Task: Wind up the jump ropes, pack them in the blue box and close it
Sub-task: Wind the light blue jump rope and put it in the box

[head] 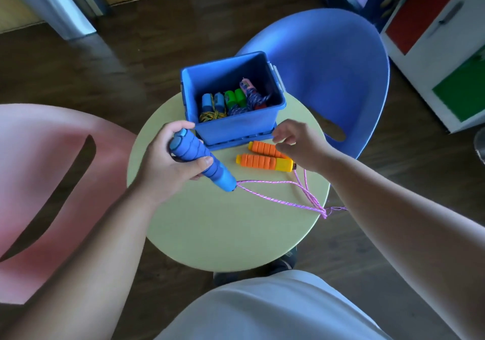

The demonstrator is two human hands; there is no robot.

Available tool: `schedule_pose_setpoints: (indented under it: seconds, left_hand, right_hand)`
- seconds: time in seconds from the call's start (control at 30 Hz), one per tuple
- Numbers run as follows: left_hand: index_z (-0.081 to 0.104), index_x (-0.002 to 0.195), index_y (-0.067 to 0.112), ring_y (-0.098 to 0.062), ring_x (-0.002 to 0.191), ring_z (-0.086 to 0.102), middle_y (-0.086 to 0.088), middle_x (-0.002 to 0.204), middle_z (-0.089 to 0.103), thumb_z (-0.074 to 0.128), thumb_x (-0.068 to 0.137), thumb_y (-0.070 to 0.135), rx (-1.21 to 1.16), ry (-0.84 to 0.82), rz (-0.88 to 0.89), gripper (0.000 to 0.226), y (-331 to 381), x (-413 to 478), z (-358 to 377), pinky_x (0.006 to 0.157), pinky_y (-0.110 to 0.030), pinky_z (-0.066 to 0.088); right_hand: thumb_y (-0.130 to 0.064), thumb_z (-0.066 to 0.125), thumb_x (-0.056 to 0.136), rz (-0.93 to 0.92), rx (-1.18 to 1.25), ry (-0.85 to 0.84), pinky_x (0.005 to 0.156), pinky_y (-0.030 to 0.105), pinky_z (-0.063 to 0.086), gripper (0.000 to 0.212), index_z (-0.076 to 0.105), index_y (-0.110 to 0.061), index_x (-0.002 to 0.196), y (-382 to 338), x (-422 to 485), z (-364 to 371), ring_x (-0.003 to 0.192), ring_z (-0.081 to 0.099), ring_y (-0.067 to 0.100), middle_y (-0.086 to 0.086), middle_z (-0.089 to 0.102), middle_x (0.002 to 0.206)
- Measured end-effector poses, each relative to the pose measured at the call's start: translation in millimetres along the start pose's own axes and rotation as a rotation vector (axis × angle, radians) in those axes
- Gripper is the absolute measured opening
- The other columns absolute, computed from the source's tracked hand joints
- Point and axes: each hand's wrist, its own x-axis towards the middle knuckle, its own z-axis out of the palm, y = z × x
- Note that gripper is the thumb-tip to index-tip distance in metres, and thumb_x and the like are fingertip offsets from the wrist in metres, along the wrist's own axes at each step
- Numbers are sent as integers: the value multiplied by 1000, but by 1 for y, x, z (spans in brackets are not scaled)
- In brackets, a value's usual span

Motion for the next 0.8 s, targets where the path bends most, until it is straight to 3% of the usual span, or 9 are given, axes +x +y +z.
schedule_pose_setpoints:
  seconds: [0.1, 0.17, 0.27, 0.3, 0.43, 0.57, 0.7, 0.8]
  left_hand:
    - [63, 116, 33, -23, 79, 67, -12, 103, 64, 90, 68, 7, 7, -98, 21, 61, 13, 11, 20, 62, -44, 63]
    - [62, 118, 30, -19, 78, 66, -6, 105, 63, 91, 72, 5, 40, -150, 33, 61, 20, 19, 34, 62, -38, 63]
    - [61, 125, 26, -12, 78, 68, 0, 110, 65, 92, 73, 9, 67, -189, 53, 63, 33, 26, 54, 64, -35, 64]
    - [60, 127, 25, -10, 77, 69, 2, 112, 64, 92, 74, 10, 55, -195, 52, 63, 37, 28, 60, 65, -34, 64]
    - [59, 128, 30, -18, 78, 73, 4, 127, 59, 91, 76, 16, 9, -212, 27, 62, 50, 33, 79, 66, -33, 64]
    - [55, 132, 33, -17, 79, 73, 4, 132, 58, 91, 76, 16, -26, -221, 48, 69, 56, 32, 94, 66, -32, 64]
    - [44, 133, 38, -24, 97, 74, 3, 127, 68, 88, 80, 23, -66, -262, 79, 70, 58, 31, 107, 64, -30, 62]
    - [43, 131, 34, -19, 105, 72, 11, 116, 76, 81, 88, 30, -93, -304, 71, 57, 56, 30, 116, 84, -46, 62]
  right_hand:
    - [-13, 75, 84, -6, 80, -132, 81, 36, 57, 33, 63, -27, 111, -33, -17, -9, 80, 67, 9, -12, 70, 102]
    - [-18, 83, 80, -24, 109, -188, 82, 30, 57, 43, 60, -26, 115, -52, -28, -14, 88, 69, 11, -9, 67, 110]
    - [-21, 90, 72, -40, 137, -175, 75, 12, 49, 50, 55, -22, 106, -68, -41, -10, 103, 66, 10, -5, 64, 114]
    - [-23, 92, 69, -39, 138, -151, 73, 11, 48, 52, 53, -20, 103, -69, -43, -7, 104, 65, 10, -4, 65, 112]
    - [-23, 94, 66, -6, 93, 37, 75, 33, 56, 57, 48, -17, 99, -66, -46, 1, 94, 70, 18, -7, 65, 102]
    - [-16, 84, 71, 19, 68, 225, 70, 46, 58, 47, 41, -29, 86, -65, -52, -2, 80, 68, 23, -6, 63, 90]
    - [-18, 82, 70, 66, 73, 348, 58, 37, 49, 44, 44, -21, 91, -60, -61, -12, 66, 51, 18, -7, 59, 81]
    - [-8, 82, 72, 123, 262, 426, 48, 25, 39, 43, 43, -15, 90, -55, -72, -23, 59, 39, 13, -5, 50, 73]
